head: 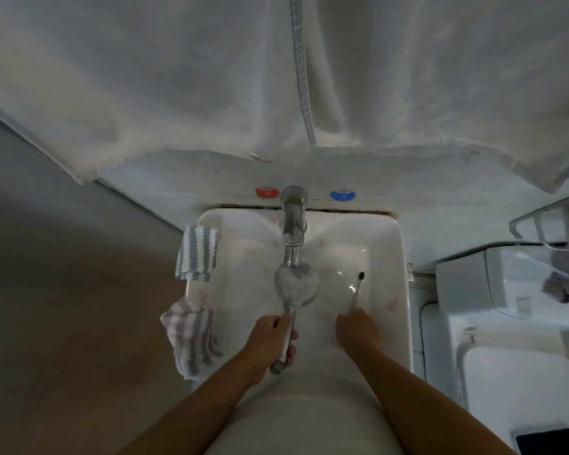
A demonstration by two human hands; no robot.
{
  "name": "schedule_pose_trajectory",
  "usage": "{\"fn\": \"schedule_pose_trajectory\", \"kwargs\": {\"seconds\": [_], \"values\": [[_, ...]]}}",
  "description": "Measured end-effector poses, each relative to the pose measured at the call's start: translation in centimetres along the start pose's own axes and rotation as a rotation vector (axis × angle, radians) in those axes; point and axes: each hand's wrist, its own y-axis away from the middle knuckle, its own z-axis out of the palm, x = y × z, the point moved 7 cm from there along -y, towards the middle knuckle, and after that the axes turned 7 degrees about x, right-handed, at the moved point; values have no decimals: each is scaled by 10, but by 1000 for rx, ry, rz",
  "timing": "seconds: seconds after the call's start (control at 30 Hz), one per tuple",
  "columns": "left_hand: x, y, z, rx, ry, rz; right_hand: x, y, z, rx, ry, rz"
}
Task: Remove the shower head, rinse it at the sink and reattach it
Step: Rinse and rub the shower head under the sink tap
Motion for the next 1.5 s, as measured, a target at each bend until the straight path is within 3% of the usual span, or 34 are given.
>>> {"fn": "schedule_pose_trajectory", "kwargs": {"seconds": [0.17, 0.33, 0.5, 0.67, 0.77, 0.97, 1.13, 1.37, 1.5], "values": [[3, 0, -5, -17, 35, 35, 10, -4, 11, -60, 96, -12], [4, -2, -7, -55, 40, 51, 9, -2, -4, -17, 17, -31], [10, -5, -4, -108, 100, -4, 15, 12, -23, 74, -286, 2], [13, -10, -6, -64, -91, 37, 9, 26, -46, 200, -457, -173], [18, -10, -8, -49, -269, 91, -8, 41, -57, 176, -506, -358], [21, -12, -8, -90, -424, 171, -38, 49, -63, 104, -318, -508], [21, -13, -8, -115, -402, 239, -47, 46, -64, 160, -209, -437], [25, -11, -12, -89, -501, 225, -54, 60, -51, 69, -228, -463], [26, -13, -10, -94, -512, 246, -51, 51, -70, 183, -250, -378]]}}
